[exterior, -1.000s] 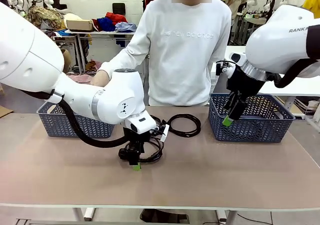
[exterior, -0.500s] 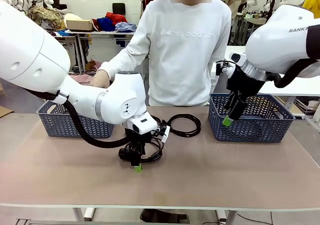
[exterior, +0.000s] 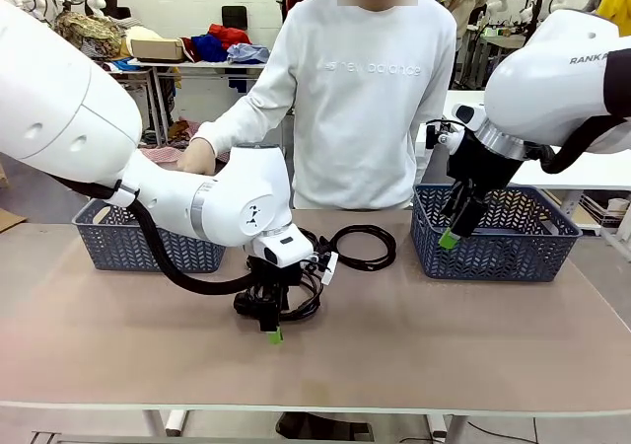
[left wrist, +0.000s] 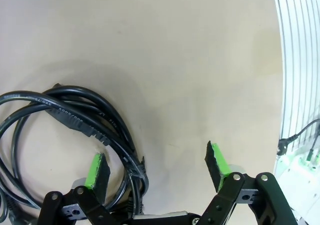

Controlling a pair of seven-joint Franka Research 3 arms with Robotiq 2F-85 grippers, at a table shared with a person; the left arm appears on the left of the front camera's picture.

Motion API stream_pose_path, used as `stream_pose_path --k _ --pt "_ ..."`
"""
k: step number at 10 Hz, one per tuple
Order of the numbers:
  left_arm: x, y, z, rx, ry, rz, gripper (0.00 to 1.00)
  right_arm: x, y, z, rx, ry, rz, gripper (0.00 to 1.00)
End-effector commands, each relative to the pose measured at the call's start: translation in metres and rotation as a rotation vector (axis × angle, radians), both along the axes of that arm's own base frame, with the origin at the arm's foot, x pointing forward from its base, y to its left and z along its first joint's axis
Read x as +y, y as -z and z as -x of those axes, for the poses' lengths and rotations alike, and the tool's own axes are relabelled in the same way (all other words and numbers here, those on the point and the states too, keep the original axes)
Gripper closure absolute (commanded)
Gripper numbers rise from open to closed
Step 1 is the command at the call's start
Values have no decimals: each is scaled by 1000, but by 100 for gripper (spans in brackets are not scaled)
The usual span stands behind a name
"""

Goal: Organize the cables according to human instructions.
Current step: Pick up a bundle of cables and place it in the basket indicated by the human.

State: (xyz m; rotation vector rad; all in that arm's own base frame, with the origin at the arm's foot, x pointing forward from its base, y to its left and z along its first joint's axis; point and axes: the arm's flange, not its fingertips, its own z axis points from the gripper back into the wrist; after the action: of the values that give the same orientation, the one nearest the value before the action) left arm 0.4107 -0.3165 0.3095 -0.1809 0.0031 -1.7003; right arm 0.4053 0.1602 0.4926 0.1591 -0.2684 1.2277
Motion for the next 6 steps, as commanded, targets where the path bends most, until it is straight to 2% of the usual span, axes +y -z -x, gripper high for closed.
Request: stream_pose_path --k 1,6 --pt "2 0 3 34 4 16 0 2 -2 -2 1 0 2 0" --pt "5 5 6 30 -26 15 0 2 -2 -2 1 0 2 0"
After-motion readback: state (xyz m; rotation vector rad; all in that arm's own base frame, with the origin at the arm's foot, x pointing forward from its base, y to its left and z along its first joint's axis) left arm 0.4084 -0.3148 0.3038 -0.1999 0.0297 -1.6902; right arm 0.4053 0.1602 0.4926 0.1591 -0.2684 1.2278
